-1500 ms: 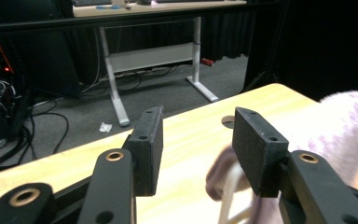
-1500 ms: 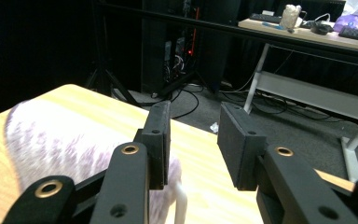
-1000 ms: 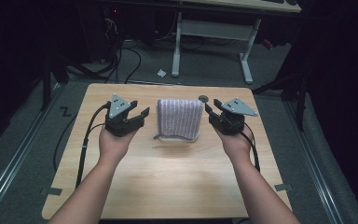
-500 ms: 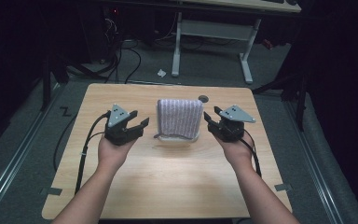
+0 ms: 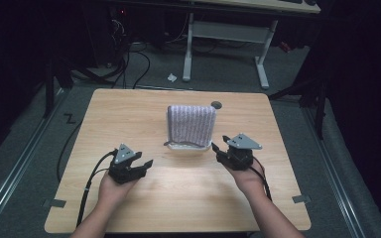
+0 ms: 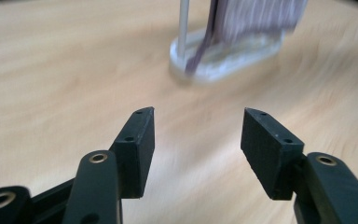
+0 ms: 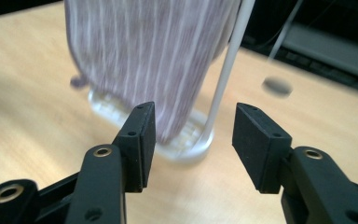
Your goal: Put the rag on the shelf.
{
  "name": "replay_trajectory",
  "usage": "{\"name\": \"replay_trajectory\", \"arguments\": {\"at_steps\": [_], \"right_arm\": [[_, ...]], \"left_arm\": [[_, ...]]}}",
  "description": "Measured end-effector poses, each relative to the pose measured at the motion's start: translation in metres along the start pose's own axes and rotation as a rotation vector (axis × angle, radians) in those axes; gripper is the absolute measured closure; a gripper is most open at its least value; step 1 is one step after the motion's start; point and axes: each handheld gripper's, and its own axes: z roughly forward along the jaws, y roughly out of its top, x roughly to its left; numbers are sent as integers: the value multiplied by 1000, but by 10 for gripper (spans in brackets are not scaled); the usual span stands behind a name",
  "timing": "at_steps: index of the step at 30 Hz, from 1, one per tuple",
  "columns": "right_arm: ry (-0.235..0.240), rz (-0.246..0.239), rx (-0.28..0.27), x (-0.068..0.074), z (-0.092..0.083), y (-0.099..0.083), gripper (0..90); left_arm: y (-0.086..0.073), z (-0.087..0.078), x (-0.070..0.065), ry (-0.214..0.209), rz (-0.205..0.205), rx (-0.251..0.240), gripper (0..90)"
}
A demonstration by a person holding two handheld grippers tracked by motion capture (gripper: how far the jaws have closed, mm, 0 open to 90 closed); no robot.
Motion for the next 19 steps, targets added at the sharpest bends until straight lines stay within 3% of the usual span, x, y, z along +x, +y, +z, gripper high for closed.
{"name": "replay_trajectory", "arguments": {"at_steps": [2, 5, 6, 7, 8, 9, 10, 11, 13, 14, 19], "right_arm": [[13, 22, 26, 2, 2, -14, 489], [9, 29, 68, 5, 0, -34, 470], [5, 26, 73, 6, -3, -40, 467], [8, 36, 75, 7, -7, -49, 466], [31, 70, 77, 7, -15, -62, 465], [39, 104, 66, 6, -23, -76, 488], [42, 122, 85, 5, -30, -86, 507], [50, 131, 114, 3, -34, -87, 452], [22, 113, 79, -2, -44, -91, 473], [13, 118, 92, -4, -45, -92, 471], [12, 108, 93, -2, -42, -92, 471]], "left_arm": [[-12, -4, 8, 12, -12, 44, 443], [-28, -18, 11, -15, -87, 70, 427], [-36, -26, 9, -42, -122, 58, 399], [-51, -38, 4, -52, -149, 8, 375], [-62, -47, 0, -28, -158, -15, 392], [-63, -51, -2, -16, -165, 20, 445], [-63, -54, -2, -27, -160, 32, 406], [-65, -60, -4, -38, -142, 2, 389], [-66, -60, -5, -22, -124, 13, 397], [-65, -58, -5, -22, -127, 21, 393], [-64, -54, -3, -64, -169, -1, 375]]}}
